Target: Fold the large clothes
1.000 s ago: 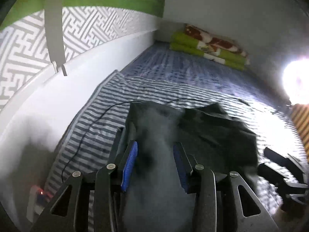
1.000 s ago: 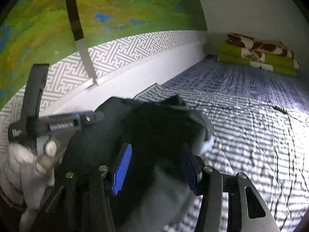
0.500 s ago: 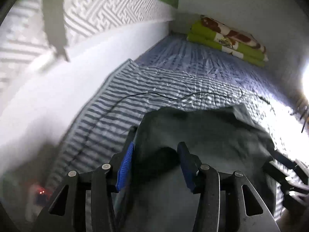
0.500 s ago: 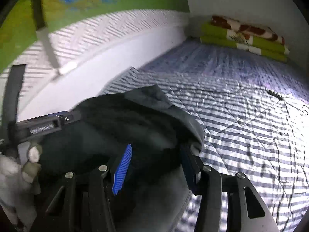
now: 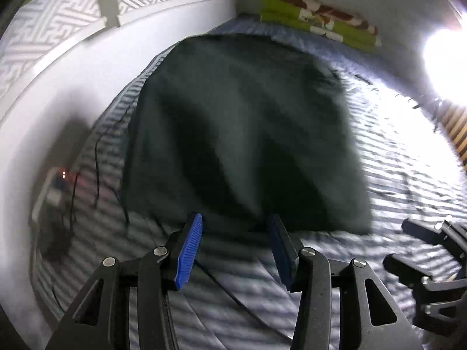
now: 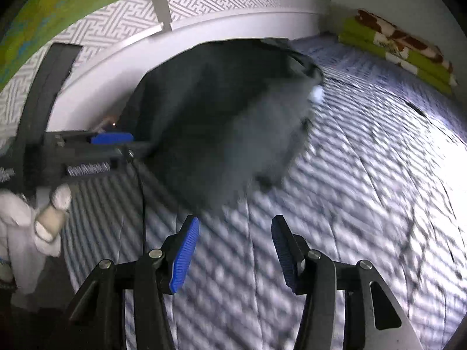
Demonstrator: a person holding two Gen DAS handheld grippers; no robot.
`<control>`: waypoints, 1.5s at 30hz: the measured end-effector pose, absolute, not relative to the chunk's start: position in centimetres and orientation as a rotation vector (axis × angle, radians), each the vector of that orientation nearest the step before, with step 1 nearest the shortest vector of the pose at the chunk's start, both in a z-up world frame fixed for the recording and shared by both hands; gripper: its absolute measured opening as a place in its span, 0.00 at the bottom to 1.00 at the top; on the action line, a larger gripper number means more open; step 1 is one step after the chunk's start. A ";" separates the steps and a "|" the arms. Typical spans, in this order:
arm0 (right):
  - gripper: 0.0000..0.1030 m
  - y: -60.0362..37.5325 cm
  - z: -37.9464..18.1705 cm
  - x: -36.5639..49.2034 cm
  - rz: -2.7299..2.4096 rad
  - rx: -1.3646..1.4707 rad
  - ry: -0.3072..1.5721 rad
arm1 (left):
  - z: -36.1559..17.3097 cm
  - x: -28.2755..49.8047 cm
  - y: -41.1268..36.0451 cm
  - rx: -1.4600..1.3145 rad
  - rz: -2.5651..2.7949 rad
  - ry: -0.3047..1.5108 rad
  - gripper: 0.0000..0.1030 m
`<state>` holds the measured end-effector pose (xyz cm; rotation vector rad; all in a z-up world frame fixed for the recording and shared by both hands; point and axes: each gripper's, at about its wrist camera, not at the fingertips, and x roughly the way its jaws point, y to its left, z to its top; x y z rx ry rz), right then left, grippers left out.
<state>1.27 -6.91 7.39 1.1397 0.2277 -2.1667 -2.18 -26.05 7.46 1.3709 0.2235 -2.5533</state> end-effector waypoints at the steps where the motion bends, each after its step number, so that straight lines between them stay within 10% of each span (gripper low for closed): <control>1: 0.47 -5.7 7.7 2.2 -2.172 1.133 0.222 | 8.2 -0.7 -24.9 1.339 -2.566 0.228 0.48; 21: 0.52 12.1 16.8 16.7 -2.388 0.834 0.086 | 16.6 16.7 -5.6 1.027 -2.670 0.071 0.68; 45: 0.59 14.8 11.3 13.2 -2.490 0.938 0.038 | 11.0 10.1 -6.1 1.041 -2.660 0.095 0.85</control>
